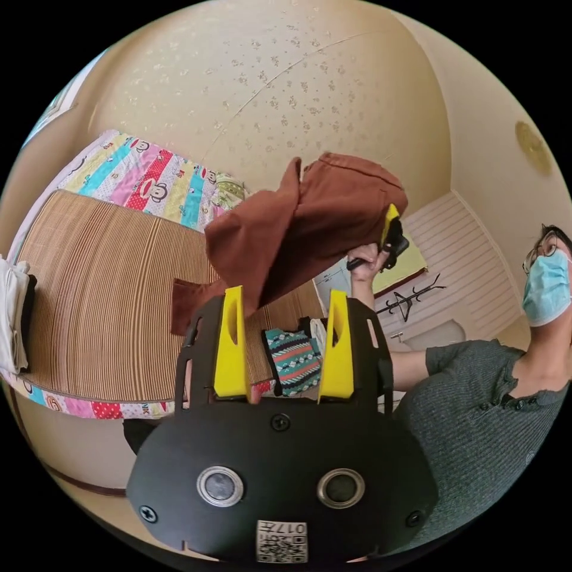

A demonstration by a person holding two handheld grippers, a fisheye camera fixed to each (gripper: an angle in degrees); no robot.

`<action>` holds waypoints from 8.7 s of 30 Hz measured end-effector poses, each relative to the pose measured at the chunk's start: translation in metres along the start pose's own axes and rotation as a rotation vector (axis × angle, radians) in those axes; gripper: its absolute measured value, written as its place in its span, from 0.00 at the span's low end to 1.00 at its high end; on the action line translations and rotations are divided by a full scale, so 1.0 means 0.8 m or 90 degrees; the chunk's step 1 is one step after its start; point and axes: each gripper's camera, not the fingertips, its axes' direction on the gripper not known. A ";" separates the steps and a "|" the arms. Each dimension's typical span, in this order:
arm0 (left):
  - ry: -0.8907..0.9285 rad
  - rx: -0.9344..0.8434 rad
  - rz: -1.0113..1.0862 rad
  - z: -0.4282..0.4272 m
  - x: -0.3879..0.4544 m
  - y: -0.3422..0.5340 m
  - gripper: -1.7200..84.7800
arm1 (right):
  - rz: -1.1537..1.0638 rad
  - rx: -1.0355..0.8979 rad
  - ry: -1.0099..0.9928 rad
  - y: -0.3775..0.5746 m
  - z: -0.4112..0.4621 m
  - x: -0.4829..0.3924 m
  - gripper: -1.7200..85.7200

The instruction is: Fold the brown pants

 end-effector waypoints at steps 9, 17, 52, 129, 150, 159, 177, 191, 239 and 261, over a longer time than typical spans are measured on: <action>0.066 0.149 0.182 -0.216 0.133 -0.133 0.24 | -0.233 0.002 -0.042 -0.073 0.102 -0.187 0.03; 0.385 -0.246 -0.050 -0.098 0.077 -0.168 0.30 | -0.172 -0.067 -0.115 0.024 0.258 -0.220 0.02; 0.220 0.434 0.349 -0.642 0.298 -0.361 0.01 | -0.040 0.126 0.599 -0.058 0.250 -0.309 0.05; 0.043 -0.525 -0.148 -0.358 -0.394 -0.052 0.18 | 0.980 -0.387 0.066 0.500 -0.671 0.014 0.05; -0.239 -0.484 -0.016 -0.408 -0.268 -0.028 0.01 | 0.929 -0.596 0.062 0.514 -0.742 0.243 0.15; -0.165 -0.444 -0.106 -0.456 -0.275 -0.042 0.01 | 1.031 0.024 0.432 0.552 -0.805 0.471 0.21; -0.047 -0.250 -0.226 -0.768 -0.341 -0.118 0.01 | 0.333 -0.488 0.701 0.442 -0.220 0.582 0.04; -0.160 -0.375 -0.290 -0.822 -0.505 -0.172 0.01 | 0.603 -0.570 0.505 0.683 -0.270 0.418 0.10; -0.068 -0.510 -0.232 -0.970 -0.376 -0.356 0.07 | 0.924 -0.748 0.303 0.894 -0.449 0.079 0.07; -0.170 -0.605 -0.190 -0.964 -0.341 -0.332 0.01 | 1.010 -0.641 0.363 0.922 -0.467 0.034 0.04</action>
